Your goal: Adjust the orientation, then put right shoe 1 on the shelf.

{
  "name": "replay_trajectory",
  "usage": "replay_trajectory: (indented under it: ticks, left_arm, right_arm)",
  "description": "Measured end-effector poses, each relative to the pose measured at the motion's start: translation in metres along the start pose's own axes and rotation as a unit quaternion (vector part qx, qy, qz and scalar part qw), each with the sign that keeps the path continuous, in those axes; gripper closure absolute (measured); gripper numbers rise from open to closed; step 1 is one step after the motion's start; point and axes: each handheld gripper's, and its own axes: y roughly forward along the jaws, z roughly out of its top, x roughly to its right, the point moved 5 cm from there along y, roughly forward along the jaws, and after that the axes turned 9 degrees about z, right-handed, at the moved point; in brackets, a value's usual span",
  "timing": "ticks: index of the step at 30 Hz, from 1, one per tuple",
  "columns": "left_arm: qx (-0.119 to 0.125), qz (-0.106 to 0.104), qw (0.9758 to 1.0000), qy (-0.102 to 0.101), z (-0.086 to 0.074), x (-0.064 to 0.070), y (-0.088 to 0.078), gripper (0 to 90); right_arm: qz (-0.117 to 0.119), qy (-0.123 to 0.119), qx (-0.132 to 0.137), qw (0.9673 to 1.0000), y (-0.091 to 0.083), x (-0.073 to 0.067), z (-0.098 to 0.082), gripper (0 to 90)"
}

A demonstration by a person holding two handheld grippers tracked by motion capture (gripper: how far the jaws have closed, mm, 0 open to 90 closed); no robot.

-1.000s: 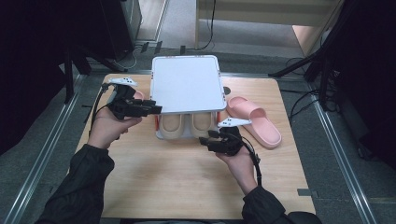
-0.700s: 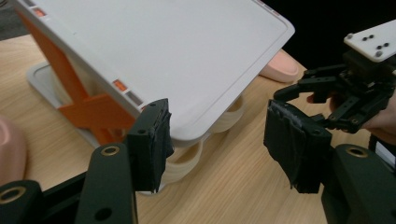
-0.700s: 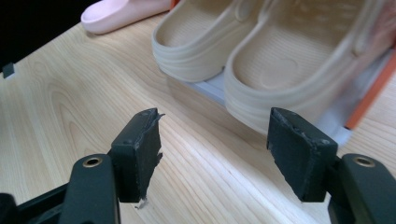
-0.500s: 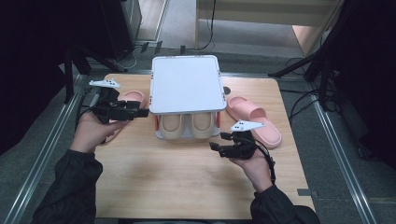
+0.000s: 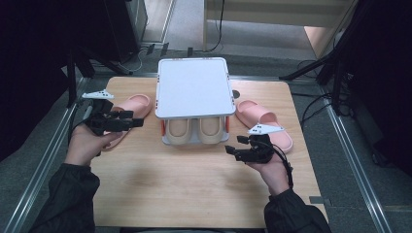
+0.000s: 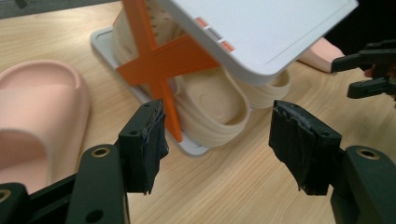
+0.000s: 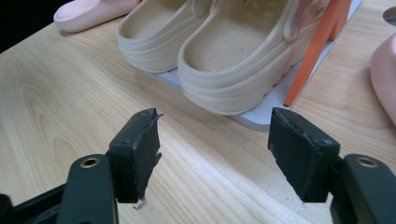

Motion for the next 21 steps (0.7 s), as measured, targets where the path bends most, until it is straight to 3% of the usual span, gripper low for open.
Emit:
replay_trajectory:
  ticks: [5,8,13,21]
  left_arm:
    - [-0.002,0.007,0.9999,-0.012,-0.009,-0.012,0.002,40.2]
    - [-0.003,0.010,0.9998,-0.015,-0.013,-0.019,0.005,45.8]
    - [-0.004,0.016,0.9993,-0.035,-0.017,-0.028,0.010,63.6]
    - [-0.005,0.031,0.9986,-0.043,-0.022,-0.043,0.018,73.0]
  right_arm:
    - [0.000,0.015,0.009,0.9998,0.001,0.005,0.003,34.3]
    - [-0.006,0.013,0.008,0.9999,0.001,0.007,0.004,35.2]
    - [-0.016,0.002,-0.005,0.9999,0.002,0.007,0.001,37.5]
    - [-0.013,0.003,-0.004,0.9999,0.003,0.005,-0.001,36.8]
